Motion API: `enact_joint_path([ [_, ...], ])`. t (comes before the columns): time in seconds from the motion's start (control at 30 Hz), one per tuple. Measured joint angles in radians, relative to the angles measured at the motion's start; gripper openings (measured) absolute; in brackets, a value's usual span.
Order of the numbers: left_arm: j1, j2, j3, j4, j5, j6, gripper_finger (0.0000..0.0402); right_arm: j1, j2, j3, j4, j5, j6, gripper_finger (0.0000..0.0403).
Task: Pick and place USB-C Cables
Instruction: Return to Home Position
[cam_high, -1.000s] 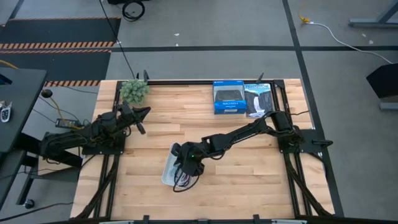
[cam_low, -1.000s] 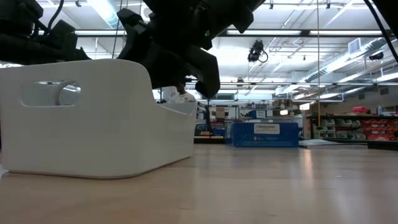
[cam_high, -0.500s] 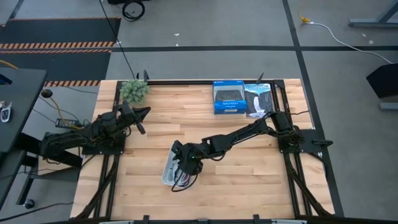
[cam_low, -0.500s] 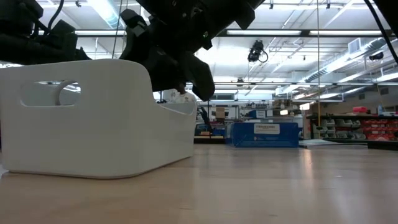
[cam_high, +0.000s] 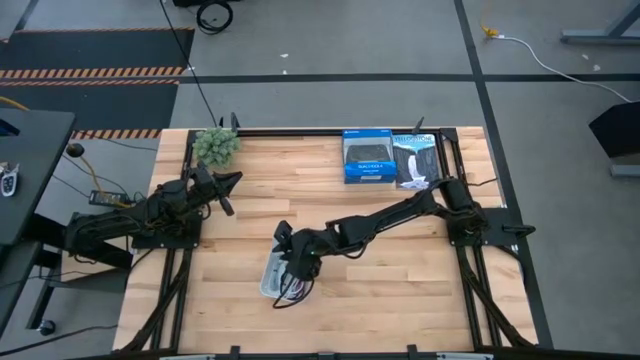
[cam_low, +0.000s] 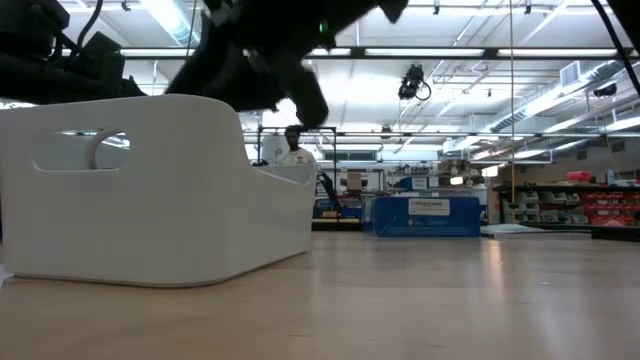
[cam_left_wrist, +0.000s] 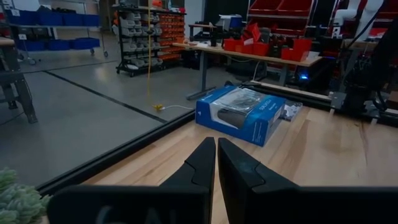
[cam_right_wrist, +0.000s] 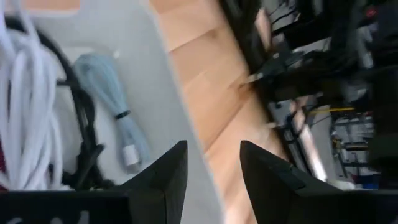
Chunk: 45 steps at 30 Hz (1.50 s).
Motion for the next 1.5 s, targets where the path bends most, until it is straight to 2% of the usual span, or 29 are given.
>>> enact_joint_path([
  [0.23,0.000,0.000,0.000,0.000,0.000,0.000,0.0025,0.001,-0.064,0.019,0.104,-0.013,0.016,0.0153],
  [0.5,0.000,0.000,0.000,0.000,0.000,0.000,0.0025,-0.015,-0.159,0.020,0.231,-0.022,0.141,0.0153],
  [0.93,0.000,0.000,0.000,0.000,0.000,0.000,0.0025,-0.026,-0.361,0.020,0.256,-0.026,0.183,0.0153],
  [1.2,0.000,0.000,0.000,0.000,0.000,0.000,0.0025,-0.026,-0.498,0.020,0.255,0.053,0.244,0.0153],
  [1.4,0.000,0.000,0.000,0.000,0.000,0.000,0.0025,-0.027,-0.617,0.020,0.228,0.226,0.331,0.0152],
  [1.5,0.000,0.000,0.000,0.000,0.000,0.000,0.0025,-0.042,-0.675,0.020,0.190,0.271,0.356,0.0152],
])
